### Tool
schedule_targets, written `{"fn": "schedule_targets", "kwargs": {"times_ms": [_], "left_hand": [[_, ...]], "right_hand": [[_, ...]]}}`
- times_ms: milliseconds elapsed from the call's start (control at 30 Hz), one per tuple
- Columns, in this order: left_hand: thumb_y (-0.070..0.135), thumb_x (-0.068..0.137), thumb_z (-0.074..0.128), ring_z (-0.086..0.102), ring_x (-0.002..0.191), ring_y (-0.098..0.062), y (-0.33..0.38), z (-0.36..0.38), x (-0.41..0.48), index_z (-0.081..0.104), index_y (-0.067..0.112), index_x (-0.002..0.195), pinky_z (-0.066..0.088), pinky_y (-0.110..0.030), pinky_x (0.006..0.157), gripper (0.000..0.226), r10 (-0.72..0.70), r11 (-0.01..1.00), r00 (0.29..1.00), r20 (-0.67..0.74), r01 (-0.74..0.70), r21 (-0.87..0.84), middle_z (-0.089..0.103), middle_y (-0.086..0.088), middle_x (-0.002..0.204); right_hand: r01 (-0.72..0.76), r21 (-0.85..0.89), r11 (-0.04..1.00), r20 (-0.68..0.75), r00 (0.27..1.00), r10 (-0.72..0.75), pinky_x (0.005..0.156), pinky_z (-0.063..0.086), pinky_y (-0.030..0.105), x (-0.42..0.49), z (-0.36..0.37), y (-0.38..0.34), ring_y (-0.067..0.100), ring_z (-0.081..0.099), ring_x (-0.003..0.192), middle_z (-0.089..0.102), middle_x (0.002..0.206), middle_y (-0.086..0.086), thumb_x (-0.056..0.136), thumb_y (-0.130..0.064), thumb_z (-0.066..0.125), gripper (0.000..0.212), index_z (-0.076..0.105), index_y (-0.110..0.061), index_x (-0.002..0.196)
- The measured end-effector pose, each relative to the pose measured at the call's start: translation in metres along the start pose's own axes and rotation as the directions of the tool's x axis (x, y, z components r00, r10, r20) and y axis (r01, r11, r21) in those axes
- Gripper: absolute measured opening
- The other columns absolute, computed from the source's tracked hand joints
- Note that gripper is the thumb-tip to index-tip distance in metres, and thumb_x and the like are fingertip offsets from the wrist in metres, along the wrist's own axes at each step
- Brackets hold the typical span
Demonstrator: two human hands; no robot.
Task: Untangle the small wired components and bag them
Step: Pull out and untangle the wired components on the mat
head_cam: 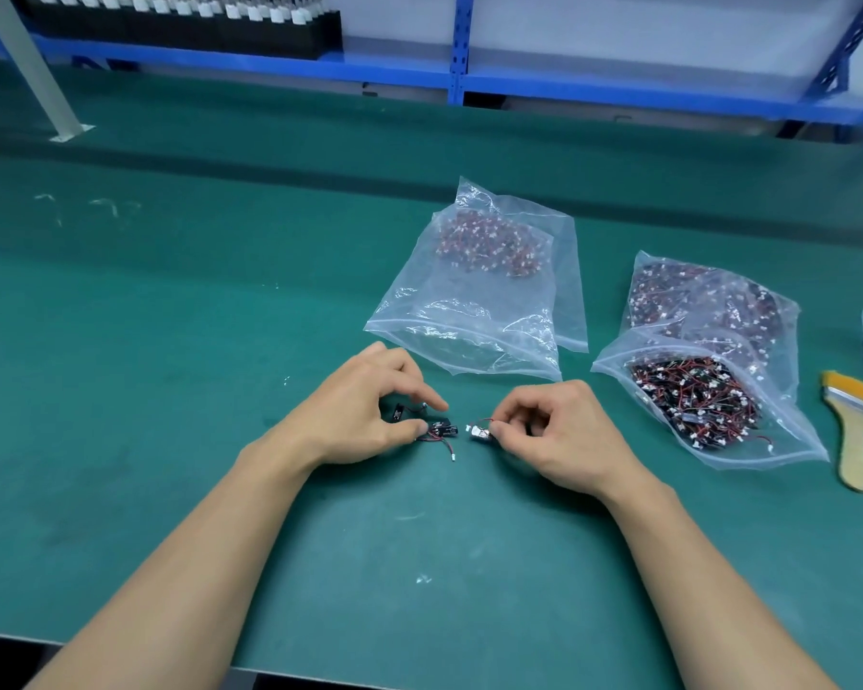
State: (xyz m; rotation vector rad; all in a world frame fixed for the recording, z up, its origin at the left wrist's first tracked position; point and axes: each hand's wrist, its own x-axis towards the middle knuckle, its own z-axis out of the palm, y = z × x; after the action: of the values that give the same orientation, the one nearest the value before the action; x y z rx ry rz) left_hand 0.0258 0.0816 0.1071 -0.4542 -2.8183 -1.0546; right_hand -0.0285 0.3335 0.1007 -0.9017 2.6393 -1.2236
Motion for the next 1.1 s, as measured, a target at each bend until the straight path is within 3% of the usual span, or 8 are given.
{"fn": "schedule_targets", "kwargs": {"times_ms": [267, 433, 600, 700, 867, 1100], "left_hand": [[0.036, 0.077, 0.084, 0.049, 0.082, -0.010, 0.004, 0.007, 0.002, 0.079, 0.041, 0.086, 0.047, -0.033, 0.072, 0.011, 0.010, 0.999, 1.000, -0.021, -0.009, 0.051, 0.056, 0.018, 0.072], [0.040, 0.077, 0.083, 0.049, 0.079, -0.010, 0.008, 0.012, 0.004, 0.077, 0.041, 0.079, 0.045, -0.030, 0.073, 0.006, 0.041, 0.996, 0.999, -0.031, -0.038, 0.076, 0.054, 0.019, 0.068], [0.049, 0.076, 0.081, 0.049, 0.080, -0.010, 0.012, 0.014, 0.006, 0.076, 0.039, 0.081, 0.044, -0.028, 0.072, 0.012, 0.054, 0.997, 0.998, -0.039, -0.051, 0.063, 0.056, 0.016, 0.070], [0.040, 0.084, 0.071, 0.049, 0.080, -0.009, 0.009, 0.012, 0.005, 0.077, 0.037, 0.089, 0.043, -0.026, 0.071, 0.009, 0.061, 0.997, 0.993, -0.097, -0.055, 0.058, 0.059, 0.016, 0.073], [0.033, 0.088, 0.075, 0.048, 0.083, -0.008, 0.007, 0.013, 0.005, 0.079, 0.039, 0.093, 0.043, -0.025, 0.073, 0.008, 0.029, 0.997, 0.999, -0.021, -0.027, 0.075, 0.059, 0.019, 0.077], [0.040, 0.082, 0.080, 0.045, 0.082, -0.006, 0.009, 0.016, 0.006, 0.077, 0.039, 0.084, 0.033, -0.020, 0.072, 0.003, 0.023, 0.992, 0.997, -0.075, -0.014, 0.123, 0.056, 0.017, 0.073]], "right_hand": [[-0.115, 0.025, 0.993, -0.075, 0.990, 0.117, 0.049, 0.037, 0.015, 0.002, -0.009, 0.005, 0.004, 0.041, 0.046, 0.055, 0.048, -0.007, 0.084, -0.020, 0.075, 0.023, 0.072, -0.025, 0.061], [-0.164, 0.025, 0.986, -0.114, 0.980, 0.166, 0.050, 0.039, 0.020, 0.004, -0.011, 0.008, 0.006, 0.042, 0.046, 0.057, 0.049, -0.002, 0.084, -0.023, 0.073, 0.024, 0.071, -0.022, 0.060], [-0.170, -0.006, 0.985, -0.112, 0.979, 0.169, 0.053, 0.041, 0.023, 0.005, -0.012, 0.012, 0.004, 0.043, 0.045, 0.060, 0.050, -0.006, 0.083, -0.025, 0.075, 0.021, 0.073, -0.023, 0.063], [-0.174, -0.004, 0.985, -0.107, 0.979, 0.172, 0.055, 0.044, 0.025, 0.004, -0.012, 0.013, 0.004, 0.045, 0.046, 0.063, 0.053, -0.006, 0.084, -0.030, 0.077, 0.019, 0.074, -0.025, 0.065], [-0.141, 0.016, 0.990, -0.059, 0.988, 0.141, 0.055, 0.043, 0.021, 0.003, -0.012, 0.009, 0.002, 0.047, 0.049, 0.065, 0.055, -0.006, 0.085, -0.033, 0.077, 0.014, 0.078, -0.030, 0.071], [-0.112, -0.006, 0.994, -0.017, 0.994, 0.112, 0.054, 0.039, 0.012, 0.002, -0.014, 0.008, 0.002, 0.048, 0.048, 0.062, 0.054, -0.010, 0.081, -0.017, 0.071, 0.016, 0.078, -0.030, 0.076]]}}
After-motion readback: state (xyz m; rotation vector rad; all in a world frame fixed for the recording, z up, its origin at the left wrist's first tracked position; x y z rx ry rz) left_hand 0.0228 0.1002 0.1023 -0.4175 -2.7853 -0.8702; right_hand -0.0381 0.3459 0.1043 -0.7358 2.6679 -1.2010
